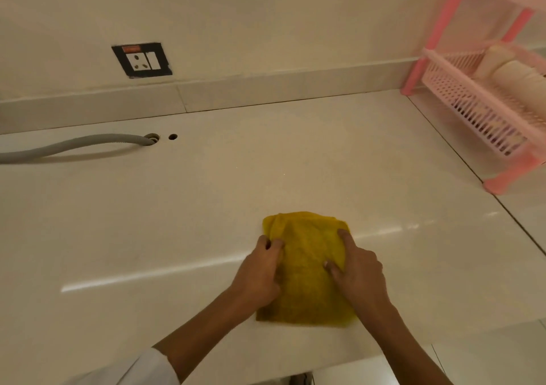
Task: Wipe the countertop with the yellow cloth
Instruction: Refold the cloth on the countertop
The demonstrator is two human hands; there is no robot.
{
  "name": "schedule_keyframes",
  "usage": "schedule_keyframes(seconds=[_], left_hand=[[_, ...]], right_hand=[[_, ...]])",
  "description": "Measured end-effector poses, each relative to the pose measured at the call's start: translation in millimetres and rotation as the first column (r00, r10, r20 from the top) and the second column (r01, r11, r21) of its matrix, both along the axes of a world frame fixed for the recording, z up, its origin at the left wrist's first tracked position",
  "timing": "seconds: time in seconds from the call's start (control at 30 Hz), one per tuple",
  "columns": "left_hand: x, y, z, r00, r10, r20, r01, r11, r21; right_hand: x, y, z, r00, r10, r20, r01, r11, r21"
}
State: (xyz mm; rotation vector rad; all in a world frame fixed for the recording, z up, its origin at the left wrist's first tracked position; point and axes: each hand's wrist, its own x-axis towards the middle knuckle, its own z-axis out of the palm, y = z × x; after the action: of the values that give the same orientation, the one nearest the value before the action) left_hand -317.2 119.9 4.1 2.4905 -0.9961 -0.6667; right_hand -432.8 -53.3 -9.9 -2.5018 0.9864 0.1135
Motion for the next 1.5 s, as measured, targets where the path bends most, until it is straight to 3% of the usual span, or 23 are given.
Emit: schedule_keyframes(seconds=[0.23,0.67,1.03,1.17,1.27,1.33,1.4,1.5], left_hand=[[16.3,-62.0,-3.3,0.994,0.109,-0.031,-0.113,0.983,-0.143],[202.9,-173.0,38.1,0.970,0.221,0.104,-0.197,0.959,-0.206],[323.8,-204.0,28.9,0.963,0.260,0.076,-0.252,0.962,-0.102],[337.2,-206.8,10.8,0.969,0.229,0.092,-0.229,0.973,-0.018],[333.6,-204.5,-3.2,0.940,0.132,0.315,-0.173,0.979,0.107],[329.9,-202.5,-10.9,0.902,-0.014,0.431,-0.053,0.988,0.143],[326.0,-200.5,-17.7,0.891,-0.126,0.435,0.042,0.979,0.198],[324.2,-195.9,-22.2,0.932,-0.136,0.336,0.048,0.965,0.257]], right_hand=[[19.8,-61.3,6.6,0.988,0.007,0.156,-0.006,1.000,-0.005],[212.4,-189.1,29.8,0.881,0.118,0.459,-0.099,0.993,-0.065],[342.3,-222.9,13.3,0.897,0.193,0.398,-0.191,0.981,-0.045],[358.3,-229.0,-3.3,0.938,0.192,0.288,-0.162,0.979,-0.125],[360.0,-231.4,-10.9,0.957,0.198,0.210,-0.131,0.947,-0.294],[360.9,-229.3,-11.6,0.933,0.297,0.202,-0.195,0.891,-0.410],[362.2,-226.7,-15.1,0.904,0.411,0.119,-0.331,0.848,-0.414],[363.9,-229.0,-24.2,0.885,0.465,-0.022,-0.449,0.841,-0.301]])
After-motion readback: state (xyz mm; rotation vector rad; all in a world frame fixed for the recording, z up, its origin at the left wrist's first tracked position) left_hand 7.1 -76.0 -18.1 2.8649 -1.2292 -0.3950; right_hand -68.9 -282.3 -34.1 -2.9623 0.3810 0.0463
